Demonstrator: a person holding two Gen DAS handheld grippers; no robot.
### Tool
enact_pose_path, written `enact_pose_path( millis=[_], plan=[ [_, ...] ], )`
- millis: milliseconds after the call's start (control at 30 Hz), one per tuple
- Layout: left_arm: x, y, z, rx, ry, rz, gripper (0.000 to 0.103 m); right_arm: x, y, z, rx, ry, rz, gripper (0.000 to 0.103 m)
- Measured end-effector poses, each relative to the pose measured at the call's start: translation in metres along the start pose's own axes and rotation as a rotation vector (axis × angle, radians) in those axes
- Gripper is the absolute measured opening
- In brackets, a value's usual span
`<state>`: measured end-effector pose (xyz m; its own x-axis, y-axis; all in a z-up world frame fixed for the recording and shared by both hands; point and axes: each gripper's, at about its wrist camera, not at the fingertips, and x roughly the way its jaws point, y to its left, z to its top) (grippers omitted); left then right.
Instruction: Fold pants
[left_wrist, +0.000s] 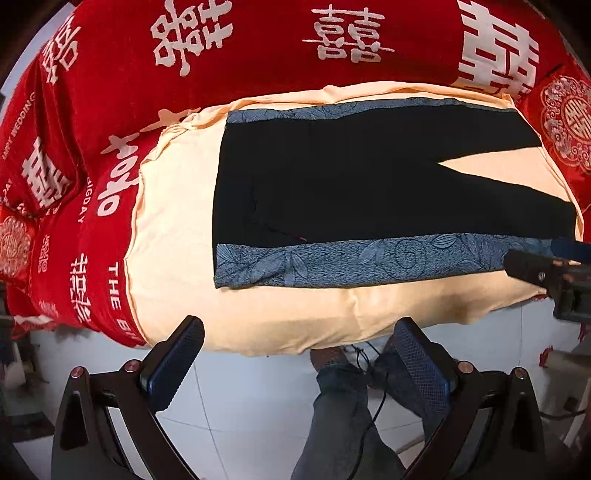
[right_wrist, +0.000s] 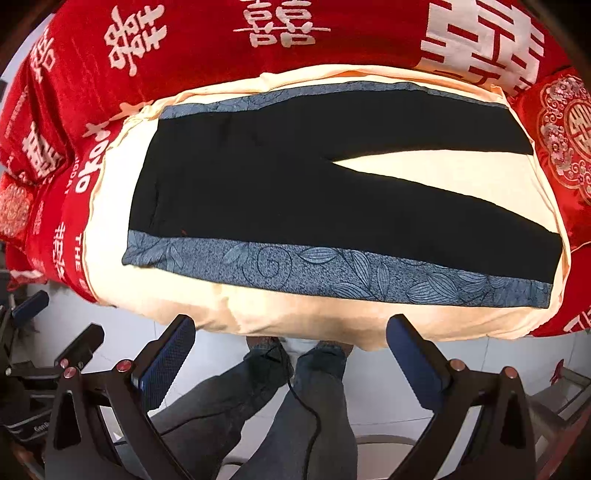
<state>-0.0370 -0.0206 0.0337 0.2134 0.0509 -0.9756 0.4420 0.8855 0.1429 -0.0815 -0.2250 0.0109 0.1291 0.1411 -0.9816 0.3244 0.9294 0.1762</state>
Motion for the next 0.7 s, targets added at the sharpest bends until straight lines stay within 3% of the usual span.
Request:
enact_pose_path(
  millis=[300, 533, 700],
  plan=[
    [0.019, 0.029, 0.005, 0.012, 0.012, -0.027, 0.103, 0.011, 0.017, 0.005, 0.078, -0.027, 0.052, 0.103],
    [0.034, 0.036, 0.007, 0.012, 0.032, -0.059, 0.103, 0.021, 0.021, 0.002, 0.115, -0.003, 0.026, 0.103],
    [0.049, 0.038, 0.011, -0.017, 0.043, -0.102, 0.103, 0.033, 0.018, -0.001, 0.136, 0.021, 0.057, 0.103]
  ],
)
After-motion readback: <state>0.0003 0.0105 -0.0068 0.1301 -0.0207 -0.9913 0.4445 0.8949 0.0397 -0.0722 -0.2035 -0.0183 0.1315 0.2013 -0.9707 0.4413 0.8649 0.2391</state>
